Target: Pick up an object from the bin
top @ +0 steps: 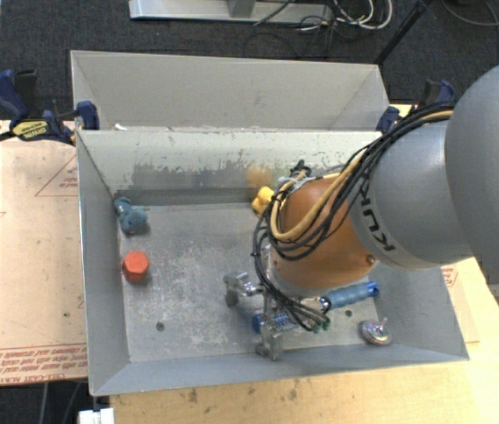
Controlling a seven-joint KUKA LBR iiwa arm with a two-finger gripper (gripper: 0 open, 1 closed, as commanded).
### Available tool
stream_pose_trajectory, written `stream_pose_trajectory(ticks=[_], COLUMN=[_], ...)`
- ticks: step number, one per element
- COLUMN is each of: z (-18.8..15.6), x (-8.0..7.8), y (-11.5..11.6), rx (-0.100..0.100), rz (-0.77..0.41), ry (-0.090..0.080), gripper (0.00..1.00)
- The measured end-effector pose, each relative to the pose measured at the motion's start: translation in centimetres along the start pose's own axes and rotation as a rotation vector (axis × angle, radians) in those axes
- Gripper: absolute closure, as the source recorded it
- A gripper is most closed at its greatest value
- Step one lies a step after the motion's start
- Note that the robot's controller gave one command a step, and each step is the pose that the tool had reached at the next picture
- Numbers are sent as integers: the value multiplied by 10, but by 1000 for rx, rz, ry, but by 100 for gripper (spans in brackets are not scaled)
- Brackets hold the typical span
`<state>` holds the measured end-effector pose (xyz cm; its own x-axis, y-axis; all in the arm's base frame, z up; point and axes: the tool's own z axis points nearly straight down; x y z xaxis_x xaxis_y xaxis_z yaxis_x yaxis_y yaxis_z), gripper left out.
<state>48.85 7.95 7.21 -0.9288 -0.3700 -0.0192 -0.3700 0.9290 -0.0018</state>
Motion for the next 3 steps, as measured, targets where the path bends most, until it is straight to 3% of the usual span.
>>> stream_pose_trajectory(ticks=[1, 2, 3], z=[0, 2, -155], x=[15, 19, 6], y=[-25, -24, -23], rx=[-1, -7, -4], rz=[-468, -467, -492], ry=[1, 16, 11], gripper=[0, 100, 100])
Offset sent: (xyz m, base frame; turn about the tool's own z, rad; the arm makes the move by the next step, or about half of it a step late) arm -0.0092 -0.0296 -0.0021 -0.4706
